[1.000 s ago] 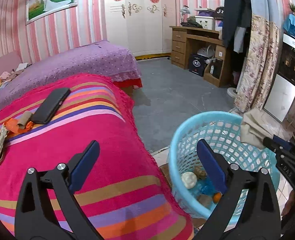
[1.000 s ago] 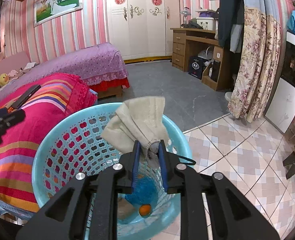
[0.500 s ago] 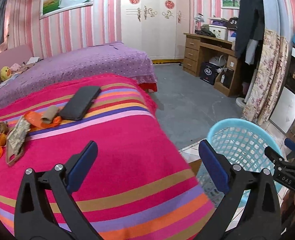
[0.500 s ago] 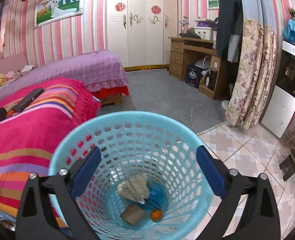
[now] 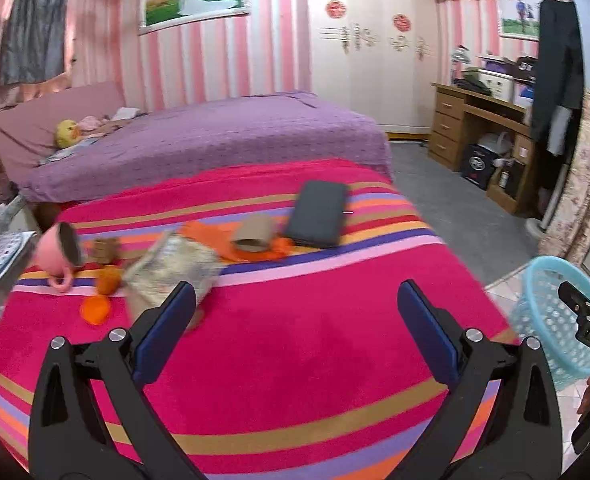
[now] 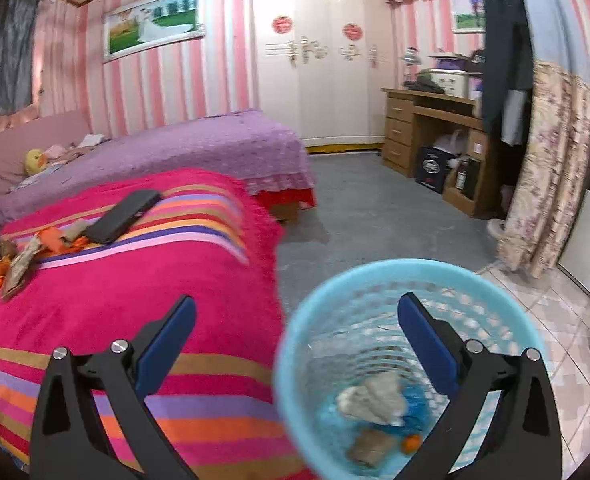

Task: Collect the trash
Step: 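Move both open grippers back over the bedspread, then grasp the orange plastic lid with the left gripper while the right gripper grasps the printed snack packet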

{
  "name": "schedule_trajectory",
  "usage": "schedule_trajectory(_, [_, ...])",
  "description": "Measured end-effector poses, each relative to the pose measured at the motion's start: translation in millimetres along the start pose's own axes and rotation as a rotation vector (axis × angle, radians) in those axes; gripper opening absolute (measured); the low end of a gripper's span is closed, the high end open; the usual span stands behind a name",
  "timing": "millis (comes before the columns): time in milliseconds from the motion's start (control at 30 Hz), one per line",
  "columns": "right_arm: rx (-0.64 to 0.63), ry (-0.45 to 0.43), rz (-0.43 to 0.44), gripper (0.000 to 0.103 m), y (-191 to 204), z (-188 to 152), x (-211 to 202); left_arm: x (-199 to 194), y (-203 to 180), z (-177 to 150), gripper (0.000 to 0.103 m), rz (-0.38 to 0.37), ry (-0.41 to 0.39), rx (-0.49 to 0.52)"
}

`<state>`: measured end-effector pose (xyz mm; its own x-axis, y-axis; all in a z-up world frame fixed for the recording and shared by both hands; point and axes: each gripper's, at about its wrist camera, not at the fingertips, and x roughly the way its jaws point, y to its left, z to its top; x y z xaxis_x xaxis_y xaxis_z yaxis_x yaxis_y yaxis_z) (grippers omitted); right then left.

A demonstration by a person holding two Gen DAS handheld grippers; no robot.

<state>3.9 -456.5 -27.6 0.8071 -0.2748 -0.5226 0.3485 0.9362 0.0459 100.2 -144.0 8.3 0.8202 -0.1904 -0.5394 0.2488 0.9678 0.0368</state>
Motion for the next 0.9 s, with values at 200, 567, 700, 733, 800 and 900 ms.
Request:
schedule_trajectory(200, [-0.045,0.033,0.065,0.098,51,2,16,10,63,-7,0.098,0.077,0.009,-0.048])
schedule_trajectory(567, [-0.103,0.035,0.151,0.098,143,30,37,25,141,-18,0.098,0.158,0.036,-0.138])
schedule_trajectory(700, [-0.115,0.031,0.184,0.098,175,37,43,34,161,-25,0.098,0.182,0.059,-0.156])
schedule_trajectory(733, [-0.117,0.029,0.186,0.098,181,39,44,38,168,-27,0.098,0.186,0.069,-0.165])
schedule_trajectory(800, [-0.114,0.029,0.195,0.098,195,41,48,43,180,-29,0.098,0.187,0.086,-0.191])
schedule_trajectory(900, [-0.096,0.032,0.206,0.098,210,42,54,49,196,-32,0.098,0.173,0.106,-0.231])
